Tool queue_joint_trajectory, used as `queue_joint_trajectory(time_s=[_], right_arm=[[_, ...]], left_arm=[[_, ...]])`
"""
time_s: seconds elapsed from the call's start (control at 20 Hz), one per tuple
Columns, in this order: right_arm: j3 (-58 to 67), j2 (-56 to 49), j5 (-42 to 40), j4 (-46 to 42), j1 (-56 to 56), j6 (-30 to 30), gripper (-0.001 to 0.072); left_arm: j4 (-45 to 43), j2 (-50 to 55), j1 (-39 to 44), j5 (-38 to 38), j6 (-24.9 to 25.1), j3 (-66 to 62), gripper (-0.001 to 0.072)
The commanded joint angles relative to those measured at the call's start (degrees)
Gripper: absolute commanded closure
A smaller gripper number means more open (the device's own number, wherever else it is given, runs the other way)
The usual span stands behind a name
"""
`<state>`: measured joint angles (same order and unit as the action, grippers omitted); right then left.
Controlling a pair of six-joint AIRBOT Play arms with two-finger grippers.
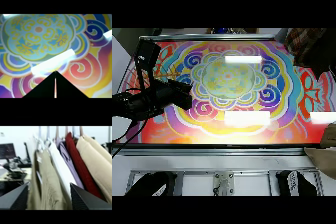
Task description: Fold the clothes and pants, and hang the long-sleeved shirts on hangers.
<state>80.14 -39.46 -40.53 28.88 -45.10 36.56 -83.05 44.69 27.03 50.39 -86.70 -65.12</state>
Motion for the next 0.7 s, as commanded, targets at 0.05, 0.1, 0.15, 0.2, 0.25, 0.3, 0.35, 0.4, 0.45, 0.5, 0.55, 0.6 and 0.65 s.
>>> queue_joint_trajectory(time_s=[0.05,0.1,0.15,0.2,0.25,0.3,0.35,0.4,0.45,0.5,0.55,0.6,0.65], right_arm=[[0.0,3.8,10.3,10.7,8.2,-0.2,0.0158],[0.0,3.7,11.8,15.5,11.0,2.9,0.0158],[0.0,3.4,12.1,20.8,14.1,6.9,0.0158],[-0.1,2.9,12.0,26.8,17.7,11.9,0.0158],[-0.4,2.3,11.8,32.8,21.2,17.3,0.0158],[-0.6,1.4,10.9,39.5,25.4,24.0,0.0158],[-0.6,0.4,8.9,45.5,29.4,30.5,0.0158],[-0.6,-0.9,6.2,51.3,34.0,37.0,0.0159],[-0.6,-2.3,3.1,56.0,38.3,42.7,0.0168],[-0.6,-4.0,-1.0,60.7,42.9,48.4,0.0208],[-0.6,-5.9,-5.4,65.0,46.9,53.4,0.0207],[-0.6,-8.2,-10.6,70.2,50.9,58.3,0.0207],[-0.6,-10.4,-15.2,75.4,54.2,62.2,0.0207]], left_arm=[[0.0,0.0,0.0,0.0,-0.1,0.0,0.0693],[0.0,0.0,0.0,0.0,-0.1,0.0,0.0693],[0.0,0.0,0.0,0.0,-0.1,0.0,0.0693],[0.0,0.0,0.0,0.0,-0.1,0.0,0.0693],[0.0,0.0,0.0,0.0,-0.1,0.0,0.0693],[0.0,0.0,0.0,0.0,-0.1,0.0,0.0693],[0.0,0.0,0.0,0.0,-0.1,0.0,0.0693],[0.0,0.0,0.0,0.1,-0.1,0.0,0.0693],[0.0,0.0,0.0,0.2,-0.1,0.0,0.0693],[0.0,0.0,0.0,0.3,-0.1,0.0,0.0693],[0.0,0.0,0.0,0.7,-0.1,0.0,0.0693],[0.1,0.0,0.0,1.1,-0.1,0.0,0.0693],[0.1,0.0,0.0,1.3,-0.1,0.0,0.0694]])
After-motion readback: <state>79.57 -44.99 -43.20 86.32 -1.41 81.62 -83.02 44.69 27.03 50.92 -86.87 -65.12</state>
